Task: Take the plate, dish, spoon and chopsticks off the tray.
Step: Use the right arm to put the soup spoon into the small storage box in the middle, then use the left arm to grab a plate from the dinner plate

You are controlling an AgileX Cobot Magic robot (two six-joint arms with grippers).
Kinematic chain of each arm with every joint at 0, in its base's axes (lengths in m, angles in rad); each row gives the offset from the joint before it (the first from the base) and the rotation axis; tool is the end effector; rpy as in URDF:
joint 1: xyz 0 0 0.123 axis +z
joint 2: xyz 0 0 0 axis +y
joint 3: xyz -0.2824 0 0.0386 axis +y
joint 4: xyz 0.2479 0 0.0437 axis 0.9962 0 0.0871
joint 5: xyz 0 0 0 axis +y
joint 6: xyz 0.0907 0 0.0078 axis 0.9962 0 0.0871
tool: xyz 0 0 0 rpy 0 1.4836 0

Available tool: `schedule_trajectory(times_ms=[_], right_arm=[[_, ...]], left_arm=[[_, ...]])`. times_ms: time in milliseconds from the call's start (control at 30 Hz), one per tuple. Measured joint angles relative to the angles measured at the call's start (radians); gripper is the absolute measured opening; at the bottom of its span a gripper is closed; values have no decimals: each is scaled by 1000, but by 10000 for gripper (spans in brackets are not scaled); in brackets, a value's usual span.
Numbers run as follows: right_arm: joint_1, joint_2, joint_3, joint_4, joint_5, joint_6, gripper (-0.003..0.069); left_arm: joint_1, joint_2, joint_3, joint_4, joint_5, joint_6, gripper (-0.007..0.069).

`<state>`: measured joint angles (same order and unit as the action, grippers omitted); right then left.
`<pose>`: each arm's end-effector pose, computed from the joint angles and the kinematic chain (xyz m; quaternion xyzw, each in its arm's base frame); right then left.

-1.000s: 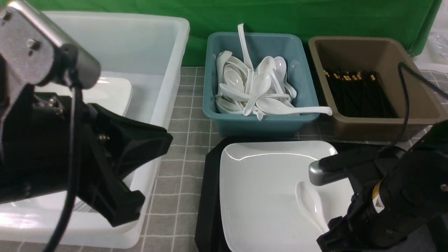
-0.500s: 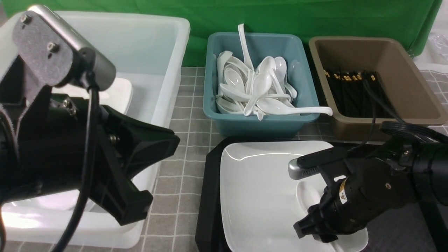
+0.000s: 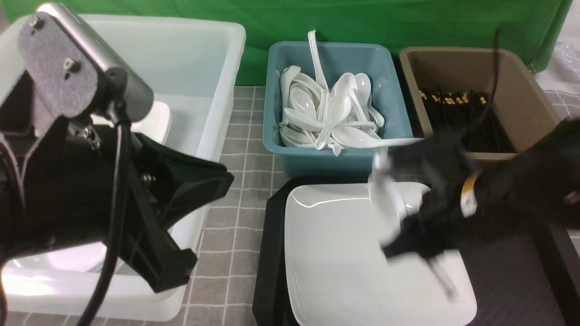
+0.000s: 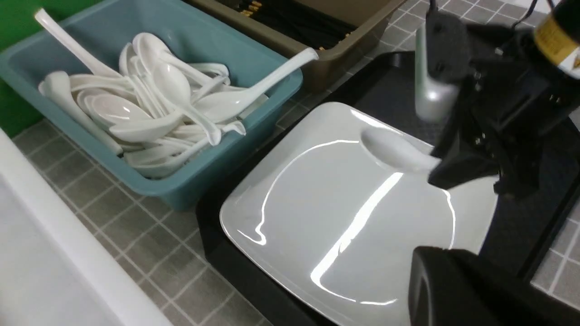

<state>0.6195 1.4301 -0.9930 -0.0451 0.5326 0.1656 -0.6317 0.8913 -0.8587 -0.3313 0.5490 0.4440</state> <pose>0.2450 0.1722 0.2723 -0.2258 0.9137 0.1130 0.3183 0.1375 -0.1198 0.3618 0.3680 0.7666 -0.1927 0.4897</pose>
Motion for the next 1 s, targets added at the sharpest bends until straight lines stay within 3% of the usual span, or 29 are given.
schedule_trajectory(times_ms=[67,267,300,467,567,700,833,1000], right_arm=[[-56,-1,-80,1,-181,-3,198],[-197,228,-283,0,-525,7,211],[-210,273,-310,0,-542,7,226],[-260,483,-503,-1,-454,7,477],[-269,498,-552,-1,-326,-11,517],[-268,407,-577,-2,-46,-122,391],[-239,223,-504,-5,181,-172,188],[-147,-50,-234,-4,237,-179,143]], left_arm=[[0,0,0,-1,-17,3,20],[0,0,0,-15,-31,6,20],[0,0,0,-20,-32,6,20],[0,0,0,-22,-33,-2,20],[0,2,0,-22,-25,-3,20],[0,36,0,-25,28,59,20],[-15,131,0,-44,90,237,20],[-140,317,-12,20,97,367,20]])
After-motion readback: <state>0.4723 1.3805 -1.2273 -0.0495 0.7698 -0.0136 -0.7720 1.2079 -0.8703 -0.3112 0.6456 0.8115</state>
